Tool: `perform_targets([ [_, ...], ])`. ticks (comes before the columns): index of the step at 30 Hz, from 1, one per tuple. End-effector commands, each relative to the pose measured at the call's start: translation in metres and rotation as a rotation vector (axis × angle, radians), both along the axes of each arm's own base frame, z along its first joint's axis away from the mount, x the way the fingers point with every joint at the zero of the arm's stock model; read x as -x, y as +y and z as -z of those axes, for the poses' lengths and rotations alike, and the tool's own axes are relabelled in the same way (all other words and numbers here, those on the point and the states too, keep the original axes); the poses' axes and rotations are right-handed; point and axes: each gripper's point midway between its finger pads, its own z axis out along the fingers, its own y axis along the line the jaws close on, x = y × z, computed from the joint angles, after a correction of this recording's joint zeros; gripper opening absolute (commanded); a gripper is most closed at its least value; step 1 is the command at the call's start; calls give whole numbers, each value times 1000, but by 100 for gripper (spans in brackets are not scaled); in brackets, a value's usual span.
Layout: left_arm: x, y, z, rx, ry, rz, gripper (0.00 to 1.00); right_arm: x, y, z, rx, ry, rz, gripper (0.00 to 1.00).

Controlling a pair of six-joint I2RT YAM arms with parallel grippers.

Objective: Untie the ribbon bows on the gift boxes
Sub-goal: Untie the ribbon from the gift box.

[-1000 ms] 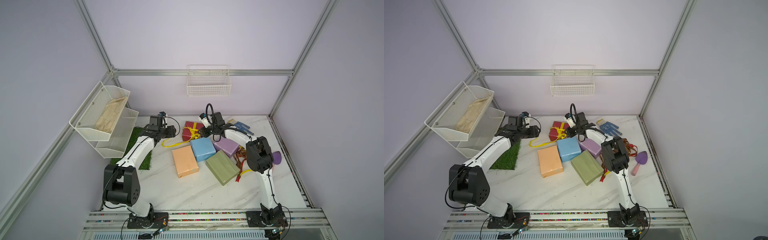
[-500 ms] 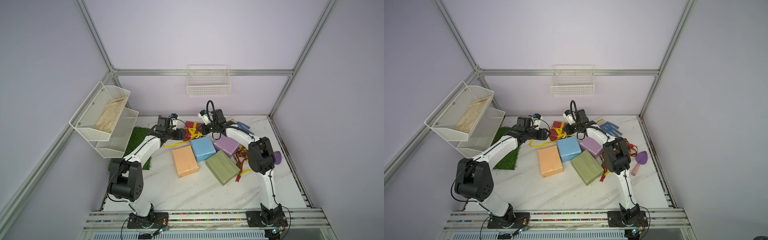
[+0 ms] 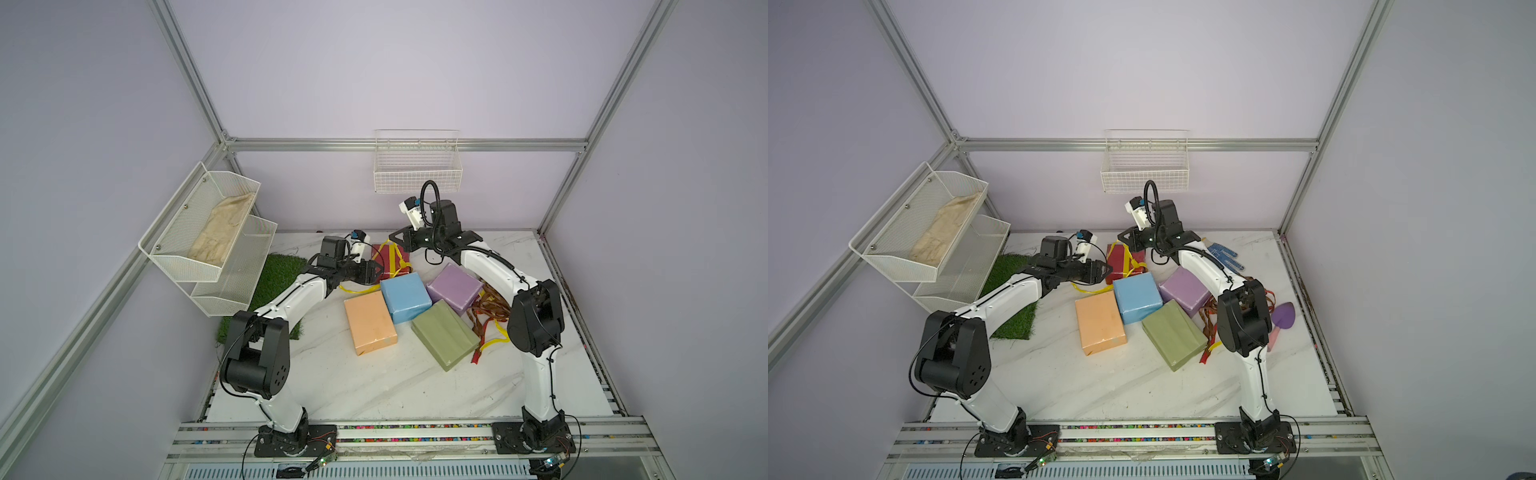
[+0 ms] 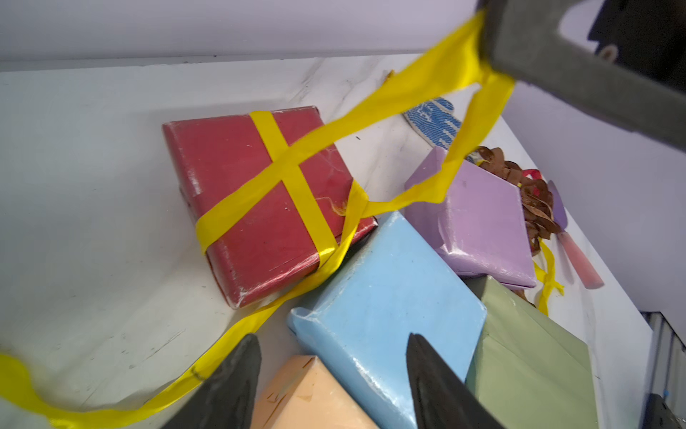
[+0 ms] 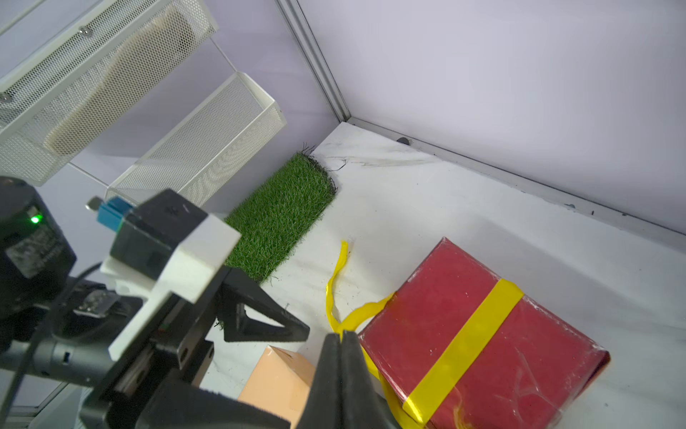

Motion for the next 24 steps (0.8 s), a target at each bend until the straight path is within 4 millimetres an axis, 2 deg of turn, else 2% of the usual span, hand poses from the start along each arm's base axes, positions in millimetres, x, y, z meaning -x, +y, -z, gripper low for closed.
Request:
perform_targets([
  [1, 4, -32, -16, 91, -111, 138, 65, -1, 7, -5, -35, 28, -7, 0],
  [5, 0, -48, -16, 151, -142, 155, 64, -5, 7, 0, -39, 47, 10, 0],
  [9, -1, -44, -21, 162, -178, 105, 63, -9, 8, 3, -35, 59, 19, 0],
  [13, 10, -18, -34, 107, -241, -21, 62, -5, 22, 12, -53, 125, -61, 0],
  [17, 27, 20, -54, 22, -293, -178, 65, 3, 40, 26, -51, 161, -108, 0],
  [18, 32, 30, -64, 6, -311, -213, 67, 7, 46, 28, -50, 160, -125, 0],
  [22, 40, 59, -80, -58, -293, -320, 68, 30, 77, 33, -45, 165, -221, 0],
  [24, 42, 79, -89, -76, -276, -434, 68, 42, 89, 37, -32, 171, -268, 0],
])
